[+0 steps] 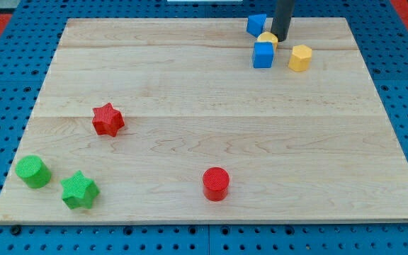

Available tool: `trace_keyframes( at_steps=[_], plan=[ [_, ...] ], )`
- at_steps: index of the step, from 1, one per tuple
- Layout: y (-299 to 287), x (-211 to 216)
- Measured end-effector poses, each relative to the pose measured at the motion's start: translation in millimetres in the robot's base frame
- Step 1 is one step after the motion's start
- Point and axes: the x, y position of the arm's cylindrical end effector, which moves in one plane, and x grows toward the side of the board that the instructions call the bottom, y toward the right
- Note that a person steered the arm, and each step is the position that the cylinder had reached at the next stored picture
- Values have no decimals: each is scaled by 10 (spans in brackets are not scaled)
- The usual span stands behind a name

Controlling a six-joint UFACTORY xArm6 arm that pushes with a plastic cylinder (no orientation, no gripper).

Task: Place the blue cube to the bottom left side of the yellow heart

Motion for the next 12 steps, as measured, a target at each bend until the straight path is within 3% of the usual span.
trace_keyframes(
  at_steps=[3,4,7,9,10,11,12],
  plan=[
    [-110,253],
    [-525,495],
    [13,1339],
    [-625,1352],
    [-331,1364],
    [-392,1202],
    [-1026,1188]
  ],
)
